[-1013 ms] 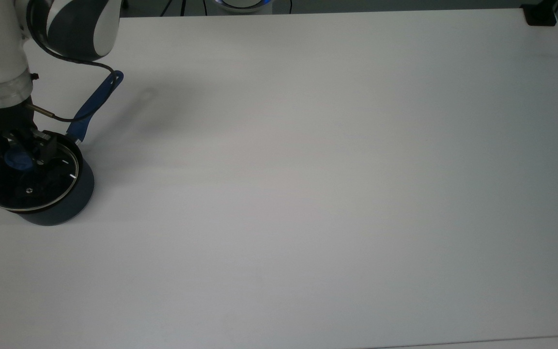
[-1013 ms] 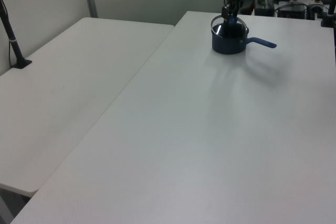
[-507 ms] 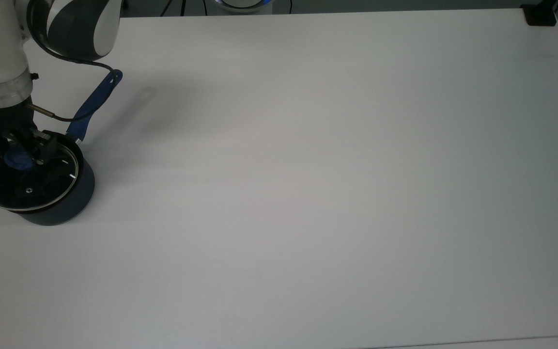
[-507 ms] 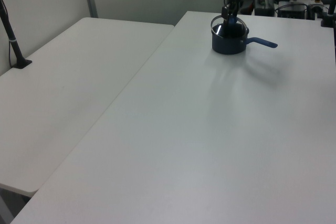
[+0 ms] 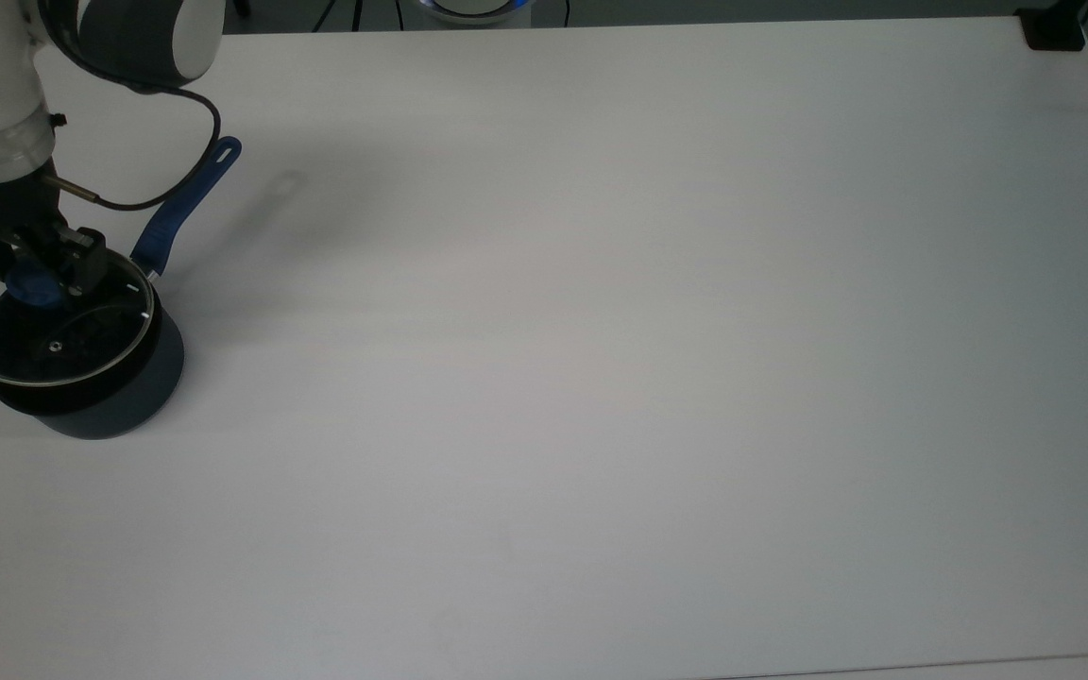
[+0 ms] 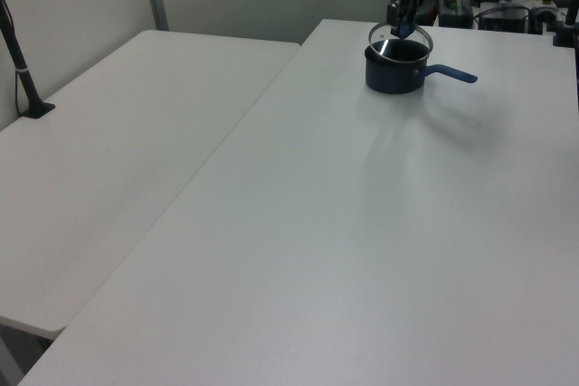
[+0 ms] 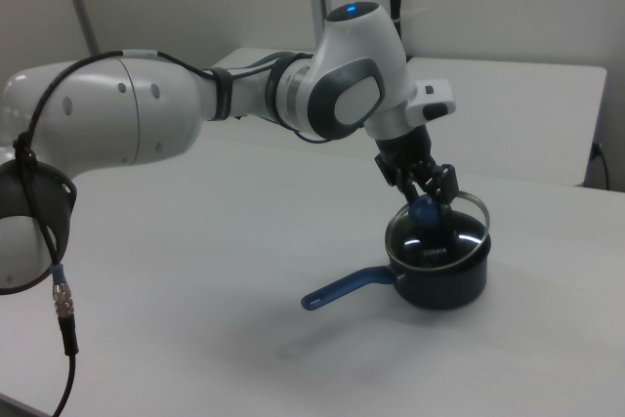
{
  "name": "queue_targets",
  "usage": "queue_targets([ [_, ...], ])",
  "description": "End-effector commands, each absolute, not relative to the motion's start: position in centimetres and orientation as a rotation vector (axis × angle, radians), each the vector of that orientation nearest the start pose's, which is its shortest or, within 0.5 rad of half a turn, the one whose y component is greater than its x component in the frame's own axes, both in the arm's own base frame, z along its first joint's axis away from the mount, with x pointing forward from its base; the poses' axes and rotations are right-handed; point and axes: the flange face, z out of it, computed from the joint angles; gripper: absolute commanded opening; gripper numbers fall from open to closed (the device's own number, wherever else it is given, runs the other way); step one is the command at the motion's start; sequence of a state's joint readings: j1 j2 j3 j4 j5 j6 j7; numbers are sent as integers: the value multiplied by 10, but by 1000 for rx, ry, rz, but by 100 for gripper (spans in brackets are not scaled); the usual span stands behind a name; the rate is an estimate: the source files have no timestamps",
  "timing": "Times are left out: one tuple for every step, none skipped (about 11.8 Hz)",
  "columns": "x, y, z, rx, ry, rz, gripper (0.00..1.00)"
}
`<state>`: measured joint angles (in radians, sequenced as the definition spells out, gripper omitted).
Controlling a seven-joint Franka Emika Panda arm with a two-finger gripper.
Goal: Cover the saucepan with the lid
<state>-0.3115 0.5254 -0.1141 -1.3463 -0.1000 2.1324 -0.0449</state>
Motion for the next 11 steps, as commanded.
queue_targets([
  [668,-287,459,-3295,498,-348,50],
  [669,-287,457,-3297,496,-348,52],
  [669,-289,455,-3297,498,-345,57],
  [668,-289,454,-3298,497,-342,72],
  [668,-288,455,-3293,513,-346,100],
  [669,-289,455,-3295,510,-346,100],
  [669,-289,455,-3297,509,-345,100],
  [669,-289,457,-3295,512,-351,100],
  [668,-288,461,-3291,517,-360,100],
  [666,-288,470,-3290,520,-370,100],
  [660,-285,497,-3275,540,-432,100],
])
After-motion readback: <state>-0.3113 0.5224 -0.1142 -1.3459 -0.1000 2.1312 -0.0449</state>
